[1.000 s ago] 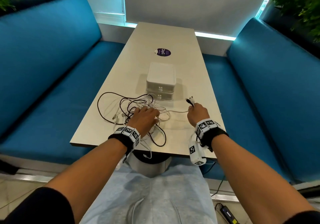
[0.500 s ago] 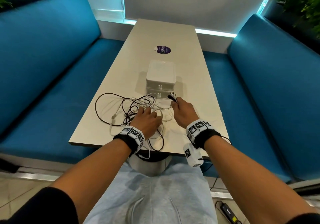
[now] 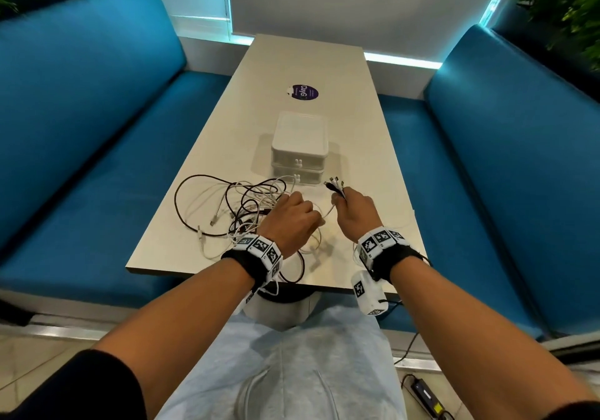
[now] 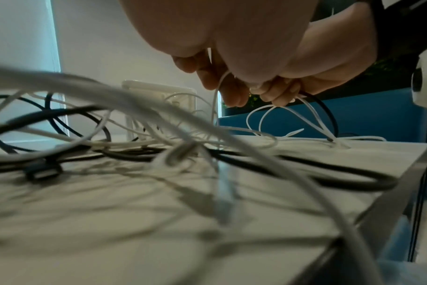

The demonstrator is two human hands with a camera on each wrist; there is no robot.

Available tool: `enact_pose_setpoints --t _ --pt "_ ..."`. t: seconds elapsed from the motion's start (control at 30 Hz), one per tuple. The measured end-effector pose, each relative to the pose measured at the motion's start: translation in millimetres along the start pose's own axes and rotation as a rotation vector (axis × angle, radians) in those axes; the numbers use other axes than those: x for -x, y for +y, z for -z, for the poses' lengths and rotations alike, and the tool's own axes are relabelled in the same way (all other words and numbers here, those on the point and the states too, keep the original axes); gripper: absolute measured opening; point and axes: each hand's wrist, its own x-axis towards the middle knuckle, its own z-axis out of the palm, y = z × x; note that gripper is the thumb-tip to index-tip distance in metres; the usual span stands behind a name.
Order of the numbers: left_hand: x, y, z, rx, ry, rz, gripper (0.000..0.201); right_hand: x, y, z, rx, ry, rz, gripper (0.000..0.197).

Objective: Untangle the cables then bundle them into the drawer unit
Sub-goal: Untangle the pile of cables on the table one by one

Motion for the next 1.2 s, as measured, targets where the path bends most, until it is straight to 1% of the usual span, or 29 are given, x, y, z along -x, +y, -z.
enact_pose_setpoints --t 0.03,0.1,0.17,0.27,0.33,0.43,0.5,0.6,0.67,0.73,0.77,0.8,0.87,0.9,0.97,1.03,1.13,1.2 --pt "-2 3 -1 -0.008 0.008 0.009 0.025 0 0 2 -0.019 0.011 -0.013 0.031" --pt "-4 9 -2 -0.022 0.001 0.029 0.022 1 -1 6 -0.071 0.016 -0.063 0.034" --pt "-5 16 -1 -0.017 -0.005 0.043 0.019 1 -2 7 -0.127 -0.009 -0.121 0.037" --pt "-6 23 -1 0.045 0.004 0.068 0.012 0 1 5 -0.27 -0.028 -0.168 0.028" --pt "-6 27 2 0.097 -0.031 0.105 0.015 -1 2 4 -0.374 -0.026 -0.176 0.024" --pt "-4 32 8 0.107 -0.059 0.183 0.016 1 -1 4 -0.419 -0.048 -0.136 0.018" --pt "-3 32 10 0.126 -0.054 0.234 0.014 1 2 3 -0.349 -0.06 -0.14 0.015" --pt "-3 28 14 0.13 -0.067 0.31 0.018 -1 4 3 -0.254 -0.098 -0.22 0.031" --pt "-3 27 16 0.107 -0.057 0.303 0.019 0 3 3 -0.27 -0.137 -0.249 0.03" --pt "-4 27 15 0.122 -0.093 0.265 0.022 1 0 3 -0.278 -0.149 -0.237 0.026" --pt "-5 27 13 0.135 -0.136 0.246 0.024 2 0 2 -0.232 -0.154 -0.219 0.026" --pt "-5 24 10 0.141 -0.19 0.235 0.026 2 0 2 -0.137 -0.157 -0.197 0.026" --pt "-3 17 3 0.142 -0.28 0.232 0.028 1 6 6 0.119 -0.126 -0.161 0.028" --pt "1 12 -1 0.139 -0.314 0.237 0.029 0 12 10 0.202 -0.103 -0.171 0.028" --pt "10 1 -8 0.133 -0.363 0.243 0.028 0 23 19 0.3 -0.08 -0.218 0.029" --pt "16 -5 -15 0.148 -0.385 0.241 0.027 3 32 24 0.374 -0.082 -0.232 0.029" --pt "15 -2 -19 0.117 -0.384 0.191 0.031 5 28 19 0.393 -0.094 -0.158 0.026" --pt "15 1 -20 0.065 -0.39 0.162 0.03 5 18 14 0.35 -0.126 -0.06 0.025"
